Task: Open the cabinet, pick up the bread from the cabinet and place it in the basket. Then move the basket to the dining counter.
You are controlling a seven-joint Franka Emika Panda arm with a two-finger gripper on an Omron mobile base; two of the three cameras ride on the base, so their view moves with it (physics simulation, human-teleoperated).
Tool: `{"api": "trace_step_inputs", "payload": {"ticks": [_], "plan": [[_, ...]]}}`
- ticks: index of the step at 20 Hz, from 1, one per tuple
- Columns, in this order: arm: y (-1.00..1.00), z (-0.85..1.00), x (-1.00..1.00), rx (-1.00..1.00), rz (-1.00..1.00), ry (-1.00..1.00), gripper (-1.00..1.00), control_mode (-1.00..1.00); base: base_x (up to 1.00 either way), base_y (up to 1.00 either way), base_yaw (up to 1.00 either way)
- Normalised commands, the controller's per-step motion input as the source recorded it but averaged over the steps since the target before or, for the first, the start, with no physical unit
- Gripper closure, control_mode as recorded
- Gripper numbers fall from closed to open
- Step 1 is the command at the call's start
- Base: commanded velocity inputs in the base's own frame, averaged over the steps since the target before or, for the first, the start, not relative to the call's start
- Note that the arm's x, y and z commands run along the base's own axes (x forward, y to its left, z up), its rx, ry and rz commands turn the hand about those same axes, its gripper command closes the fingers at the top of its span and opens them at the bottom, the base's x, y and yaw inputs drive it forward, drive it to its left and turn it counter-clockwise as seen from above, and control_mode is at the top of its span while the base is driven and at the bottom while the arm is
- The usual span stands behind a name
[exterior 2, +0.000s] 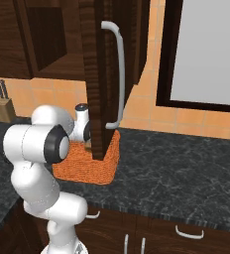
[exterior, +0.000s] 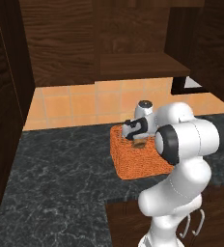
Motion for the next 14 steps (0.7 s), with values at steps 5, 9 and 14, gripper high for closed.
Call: {"api": "trace_step_inputs", "payload": {"ticks": [5, 9, 14], "plan": [[0.05, 0.25, -0.09, 0.0, -0.01, -0.49, -1.0, -1.0, 0.0, 0.0, 0.0], [0.0, 0.72, -0.83, 0.0, -0.09, -0.18, -1.0, -1.0, 0.0, 0.0, 0.0], [0.0, 1.0, -0.65, 0.02, -0.25, 0.12, -1.0, -1.0, 0.0, 0.0, 0.0]]}}
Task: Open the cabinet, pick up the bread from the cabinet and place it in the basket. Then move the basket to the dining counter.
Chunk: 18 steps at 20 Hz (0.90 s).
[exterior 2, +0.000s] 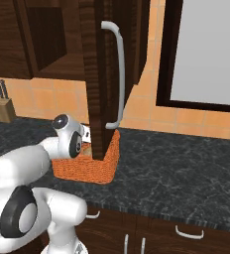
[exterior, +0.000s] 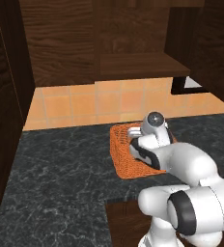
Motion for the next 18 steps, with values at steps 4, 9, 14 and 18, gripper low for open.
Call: {"api": "trace_step_inputs", "payload": {"ticks": [4, 9, 14, 18], "plan": [[0.0, 1.0, -0.4, 0.08, -0.21, 0.28, -1.0, -1.0, 0.0, 0.0, 0.0], [-0.05, 0.65, -0.44, 0.13, -0.15, 0.36, -1.0, -1.0, 0.0, 0.0, 0.0], [-0.01, 0.0, -0.65, 0.16, -0.39, 0.2, -1.0, -1.0, 0.0, 0.0, 0.0], [-0.04, -0.14, -0.57, 0.35, -0.43, -0.05, -1.0, -1.0, 0.0, 0.0, 0.0]]}}
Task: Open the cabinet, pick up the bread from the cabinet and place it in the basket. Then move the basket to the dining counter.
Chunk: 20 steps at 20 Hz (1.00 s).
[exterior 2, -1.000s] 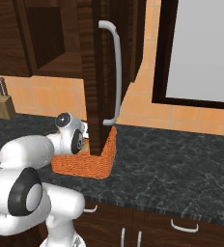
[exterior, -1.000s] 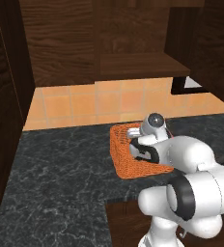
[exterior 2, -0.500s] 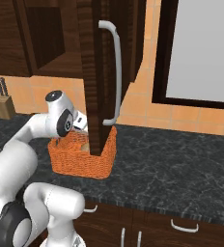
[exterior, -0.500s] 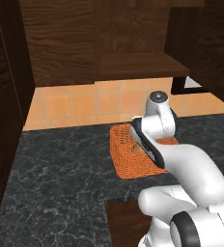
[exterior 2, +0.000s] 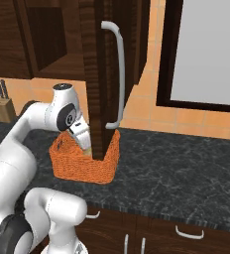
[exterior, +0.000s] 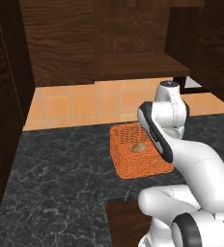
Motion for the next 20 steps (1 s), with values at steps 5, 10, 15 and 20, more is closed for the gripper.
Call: {"api": "trace_step_inputs", "payload": {"ticks": [5, 10, 15, 20], "plan": [[0.0, -0.68, -0.25, 0.3, -0.34, -0.2, -1.0, -1.0, 0.0, 0.0, 0.0], [0.0, -0.26, 0.21, 0.07, -0.08, 0.08, -1.0, -1.0, 0.0, 0.0, 0.0], [0.0, -0.21, 0.46, 0.01, 0.0, 0.18, -1.0, -1.0, 0.0, 0.0, 0.0], [0.0, -0.14, 0.52, 0.0, 0.0, 0.09, -1.0, -1.0, 0.0, 0.0, 0.0]]}}
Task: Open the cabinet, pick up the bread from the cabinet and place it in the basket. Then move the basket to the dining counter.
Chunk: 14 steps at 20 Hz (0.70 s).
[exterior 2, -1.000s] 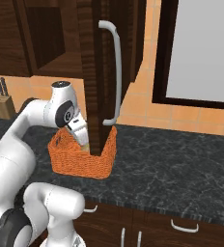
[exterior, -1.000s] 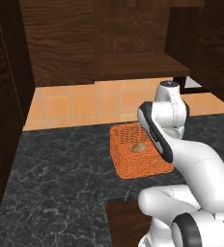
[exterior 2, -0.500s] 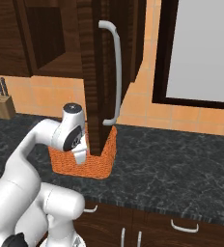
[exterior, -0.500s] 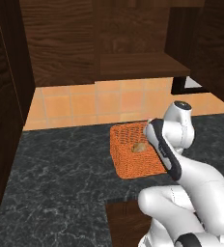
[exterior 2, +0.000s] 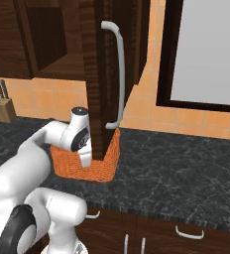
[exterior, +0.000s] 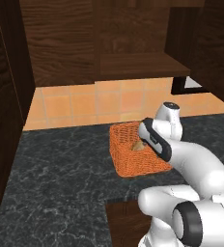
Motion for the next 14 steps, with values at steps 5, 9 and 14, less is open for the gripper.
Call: {"api": "trace_step_inputs", "payload": {"ticks": [5, 9, 14], "plan": [[0.05, -0.57, 0.13, 0.03, 0.0, 0.08, 1.0, -1.0, 0.0, 0.0, 0.0], [0.2, -1.0, -0.03, 0.05, 0.0, 0.01, 1.0, -1.0, 0.0, 0.0, 0.0], [0.26, -0.82, -0.5, 0.0, 0.01, 0.01, 1.0, -1.0, 0.0, 0.0, 0.0]]}}
